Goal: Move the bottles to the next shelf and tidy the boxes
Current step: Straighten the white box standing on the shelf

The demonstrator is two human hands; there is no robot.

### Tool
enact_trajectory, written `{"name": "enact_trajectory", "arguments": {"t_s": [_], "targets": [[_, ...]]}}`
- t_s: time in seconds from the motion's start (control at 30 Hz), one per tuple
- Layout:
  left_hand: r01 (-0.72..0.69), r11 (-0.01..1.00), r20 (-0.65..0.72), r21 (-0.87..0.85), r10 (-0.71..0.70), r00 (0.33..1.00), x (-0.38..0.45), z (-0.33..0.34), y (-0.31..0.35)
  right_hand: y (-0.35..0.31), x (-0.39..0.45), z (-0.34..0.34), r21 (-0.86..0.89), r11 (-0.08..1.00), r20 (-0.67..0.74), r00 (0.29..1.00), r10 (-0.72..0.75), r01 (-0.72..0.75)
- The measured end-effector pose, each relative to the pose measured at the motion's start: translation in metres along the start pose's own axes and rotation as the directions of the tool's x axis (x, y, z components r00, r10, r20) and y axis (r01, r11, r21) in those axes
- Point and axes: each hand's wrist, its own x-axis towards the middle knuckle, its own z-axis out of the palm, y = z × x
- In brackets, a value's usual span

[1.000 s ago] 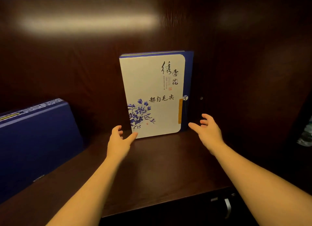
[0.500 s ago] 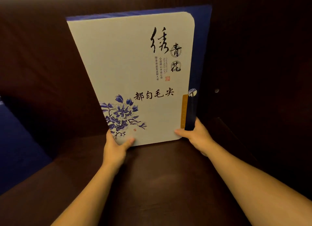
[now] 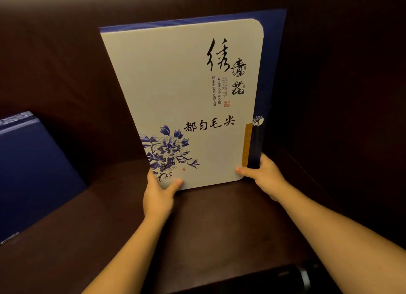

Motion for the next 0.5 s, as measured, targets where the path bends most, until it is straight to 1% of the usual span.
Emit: {"name": "enact_trajectory", "arguments": {"t_s": [0.37,0.5], "targets": [[0.025,0.999,0.054,0.029,-0.026,0.998,-0.105,-0.044,0.013,-0.008,-0.109,-0.012,-0.047,0.999,-0.060,0.998,0.026,-0.028],[0.021,1.000,0.073,0.020,-0.023,0.997,-0.133,-0.056,0.017,-0.015,-0.136,-0.019,-0.080,0.996,-0.052,0.998,0.027,-0.031]]}}
